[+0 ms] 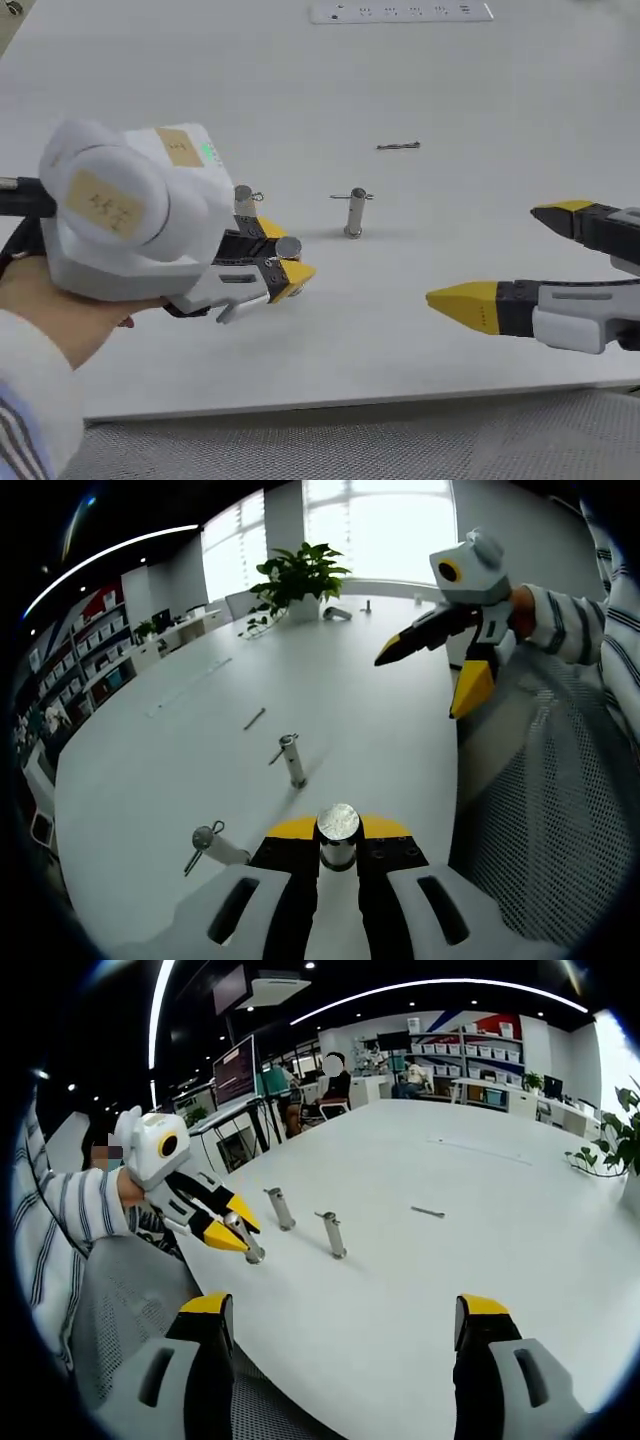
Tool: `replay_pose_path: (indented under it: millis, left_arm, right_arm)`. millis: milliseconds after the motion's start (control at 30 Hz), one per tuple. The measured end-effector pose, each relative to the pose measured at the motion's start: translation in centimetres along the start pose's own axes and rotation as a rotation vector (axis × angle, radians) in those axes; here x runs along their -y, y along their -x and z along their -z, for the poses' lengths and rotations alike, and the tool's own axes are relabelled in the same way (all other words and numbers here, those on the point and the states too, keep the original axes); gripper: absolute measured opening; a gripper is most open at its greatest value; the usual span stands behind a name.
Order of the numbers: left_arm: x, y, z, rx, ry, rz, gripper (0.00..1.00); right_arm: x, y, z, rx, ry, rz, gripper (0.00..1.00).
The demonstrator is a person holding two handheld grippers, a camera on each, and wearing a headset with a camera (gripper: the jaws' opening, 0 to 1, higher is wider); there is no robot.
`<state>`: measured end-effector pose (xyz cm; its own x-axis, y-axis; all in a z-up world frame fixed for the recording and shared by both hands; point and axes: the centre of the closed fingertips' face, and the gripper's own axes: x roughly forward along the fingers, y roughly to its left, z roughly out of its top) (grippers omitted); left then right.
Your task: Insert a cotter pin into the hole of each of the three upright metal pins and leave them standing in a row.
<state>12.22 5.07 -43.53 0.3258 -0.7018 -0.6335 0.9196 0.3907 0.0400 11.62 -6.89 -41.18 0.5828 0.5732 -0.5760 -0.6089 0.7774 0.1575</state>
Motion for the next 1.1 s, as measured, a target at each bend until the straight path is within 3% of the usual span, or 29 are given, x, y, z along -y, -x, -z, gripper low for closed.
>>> replay_pose_path:
  millis: [467, 1100]
  left_arm:
    - [0.1, -2.3, 0.4, -0.027, 0.006, 0.003, 0.1]
    - [-0.1, -3.1, 0.6, -0.031, 0.017, 0.012, 0.1]
  right_arm:
    - [0.1, 0.0, 0.6, -0.012, -0.008, -0.004, 0.9]
    - [0.0, -0.2, 0.7, -0.028, -0.009, -0.007, 0.9]
